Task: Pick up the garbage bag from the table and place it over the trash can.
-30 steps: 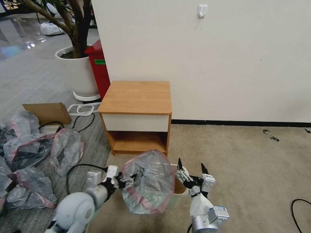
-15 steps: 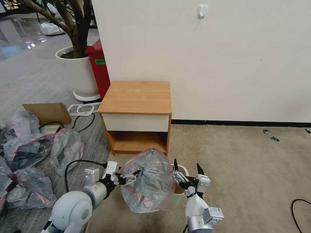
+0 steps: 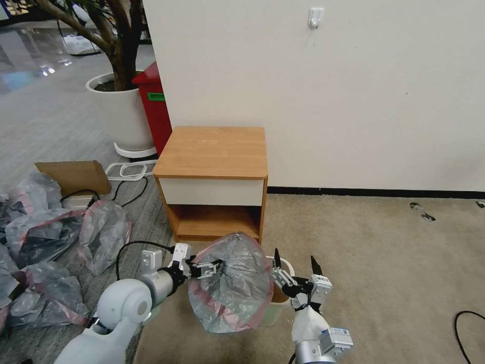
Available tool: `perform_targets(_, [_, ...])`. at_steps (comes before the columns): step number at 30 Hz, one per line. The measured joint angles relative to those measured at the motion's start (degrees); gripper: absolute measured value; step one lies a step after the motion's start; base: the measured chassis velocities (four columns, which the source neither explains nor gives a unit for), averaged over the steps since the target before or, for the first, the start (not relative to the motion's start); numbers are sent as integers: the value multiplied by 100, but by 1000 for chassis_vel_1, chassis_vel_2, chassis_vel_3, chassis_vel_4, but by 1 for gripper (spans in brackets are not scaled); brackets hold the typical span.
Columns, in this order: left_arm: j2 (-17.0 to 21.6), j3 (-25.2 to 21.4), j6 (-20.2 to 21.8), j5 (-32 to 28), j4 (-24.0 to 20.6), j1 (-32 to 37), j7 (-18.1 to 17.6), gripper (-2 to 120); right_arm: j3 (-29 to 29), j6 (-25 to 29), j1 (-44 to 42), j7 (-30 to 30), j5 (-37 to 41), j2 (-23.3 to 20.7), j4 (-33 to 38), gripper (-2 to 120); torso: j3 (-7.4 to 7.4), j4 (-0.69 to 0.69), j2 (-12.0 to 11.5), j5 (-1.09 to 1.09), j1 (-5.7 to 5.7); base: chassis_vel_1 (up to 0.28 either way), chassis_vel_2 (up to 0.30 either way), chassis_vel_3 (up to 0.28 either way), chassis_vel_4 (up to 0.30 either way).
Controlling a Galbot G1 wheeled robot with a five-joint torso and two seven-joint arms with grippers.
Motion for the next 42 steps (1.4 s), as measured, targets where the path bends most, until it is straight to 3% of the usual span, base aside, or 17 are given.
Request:
perform_targets(11, [32, 4, -1, 300, 48, 274, 141, 71, 48, 41, 15, 0, 1, -8, -24, 100, 0, 1, 0, 0, 0, 0, 0, 0, 0])
perform_targets(12, [29, 3, -1, 306, 46, 279, 140, 64, 46, 42, 16, 0, 2, -7, -27, 100, 0, 1, 0, 0, 0, 0, 0, 0, 0])
perform_targets(14, [26, 2, -1, 312, 44, 283, 137, 64, 44, 43, 17, 0, 1, -7, -29, 100, 0, 1, 0, 0, 0, 0, 0, 0, 0])
perform_targets(16, [-30, -14, -1, 372, 23, 295, 72, 46, 39, 67, 21, 0, 4, -11, -58, 100, 0, 1, 0, 0, 0, 0, 0, 0, 0])
perform_targets(18, [-41, -15, -1, 385, 21, 298, 55, 44, 40, 71, 24, 0, 5, -15, -63, 100, 0, 1, 0, 0, 0, 0, 0, 0, 0])
perform_targets(29, [-207, -74, 1, 586, -92, 417, -213, 1, 3, 89, 95, 4, 22, -29, -99, 100, 0, 1, 0, 0, 0, 0, 0, 0, 0])
perform_targets(39, [-349, -112, 0, 596, -311, 484, -547, 0, -40, 72, 104, -14, 2, -46, -45, 100, 0, 1, 0, 1, 0, 0, 0, 0, 0])
perform_targets(42, [-353, -137, -348, 927, -453, 590, -577, 0, 52, 243, 90, -487, -229, -117, -19, 100, 0, 0, 0, 0, 0, 0, 0, 0, 0])
